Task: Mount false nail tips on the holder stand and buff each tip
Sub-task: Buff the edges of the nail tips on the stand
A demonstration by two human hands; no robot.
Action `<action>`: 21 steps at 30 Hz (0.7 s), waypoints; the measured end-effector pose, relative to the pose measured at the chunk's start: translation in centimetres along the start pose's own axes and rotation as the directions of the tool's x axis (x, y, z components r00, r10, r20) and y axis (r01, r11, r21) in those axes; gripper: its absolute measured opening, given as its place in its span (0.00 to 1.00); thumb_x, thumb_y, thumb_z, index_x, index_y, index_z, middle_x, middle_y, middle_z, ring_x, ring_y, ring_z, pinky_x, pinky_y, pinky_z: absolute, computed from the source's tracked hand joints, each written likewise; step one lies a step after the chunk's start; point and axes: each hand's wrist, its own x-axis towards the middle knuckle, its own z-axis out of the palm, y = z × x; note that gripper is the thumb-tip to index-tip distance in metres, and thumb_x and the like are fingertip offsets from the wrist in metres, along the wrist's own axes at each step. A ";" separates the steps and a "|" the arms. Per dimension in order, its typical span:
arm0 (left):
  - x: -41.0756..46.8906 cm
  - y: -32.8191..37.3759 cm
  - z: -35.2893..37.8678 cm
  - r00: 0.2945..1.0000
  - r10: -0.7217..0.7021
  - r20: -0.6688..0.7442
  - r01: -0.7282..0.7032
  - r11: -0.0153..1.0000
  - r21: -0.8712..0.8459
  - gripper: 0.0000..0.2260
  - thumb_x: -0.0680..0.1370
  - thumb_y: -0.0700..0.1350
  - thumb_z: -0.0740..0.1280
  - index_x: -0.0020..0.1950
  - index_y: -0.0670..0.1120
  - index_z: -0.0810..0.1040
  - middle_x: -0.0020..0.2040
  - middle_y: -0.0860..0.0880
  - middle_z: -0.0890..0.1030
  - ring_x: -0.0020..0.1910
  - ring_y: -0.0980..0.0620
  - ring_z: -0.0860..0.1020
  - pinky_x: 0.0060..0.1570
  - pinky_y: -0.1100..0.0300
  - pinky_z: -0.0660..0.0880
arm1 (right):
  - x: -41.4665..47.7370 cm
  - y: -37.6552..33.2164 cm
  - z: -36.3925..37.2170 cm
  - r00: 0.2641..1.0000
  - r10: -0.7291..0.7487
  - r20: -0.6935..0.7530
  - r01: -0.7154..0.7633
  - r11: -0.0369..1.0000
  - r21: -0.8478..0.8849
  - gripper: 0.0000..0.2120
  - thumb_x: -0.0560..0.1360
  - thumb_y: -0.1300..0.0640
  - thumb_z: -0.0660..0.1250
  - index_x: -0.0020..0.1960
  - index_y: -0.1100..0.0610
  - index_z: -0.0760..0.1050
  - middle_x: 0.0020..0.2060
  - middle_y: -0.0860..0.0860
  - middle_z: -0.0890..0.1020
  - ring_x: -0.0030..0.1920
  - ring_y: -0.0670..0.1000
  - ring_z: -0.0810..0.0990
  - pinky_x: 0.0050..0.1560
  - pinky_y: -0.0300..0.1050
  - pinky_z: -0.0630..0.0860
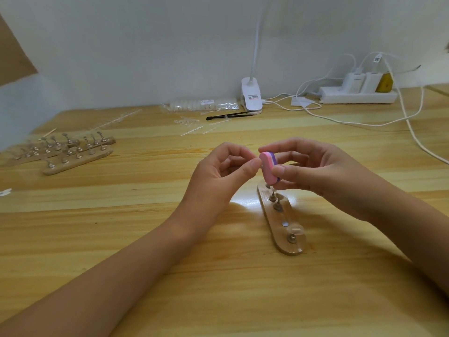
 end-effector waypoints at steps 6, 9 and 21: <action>0.0 -0.1 0.1 0.999 0.032 0.007 -0.032 0.999 0.028 0.03 0.77 0.42 0.71 0.49 0.46 0.79 0.46 0.46 0.85 0.50 0.50 0.84 0.58 0.56 0.78 | 0.0 0.1 0.0 1.000 -0.002 -0.030 0.003 1.000 0.017 0.17 0.71 0.53 0.72 0.60 0.47 0.81 0.50 0.52 0.85 0.53 0.52 0.84 0.50 0.38 0.80; 0.0 0.0 0.0 1.000 0.020 -0.012 -0.020 1.000 0.014 0.03 0.77 0.42 0.71 0.48 0.46 0.79 0.44 0.46 0.85 0.49 0.49 0.83 0.59 0.54 0.78 | 0.0 0.1 -0.1 1.000 0.008 -0.001 -0.008 1.000 0.011 0.16 0.72 0.54 0.72 0.60 0.48 0.81 0.49 0.51 0.85 0.52 0.52 0.84 0.50 0.38 0.80; 0.0 -0.1 0.2 1.000 0.019 0.025 -0.019 0.999 0.035 0.03 0.77 0.43 0.71 0.49 0.46 0.79 0.44 0.47 0.85 0.48 0.52 0.83 0.59 0.56 0.78 | 0.1 0.4 0.2 0.998 -0.012 -0.064 0.015 0.999 0.044 0.16 0.71 0.54 0.72 0.59 0.50 0.81 0.48 0.53 0.85 0.51 0.53 0.85 0.49 0.39 0.80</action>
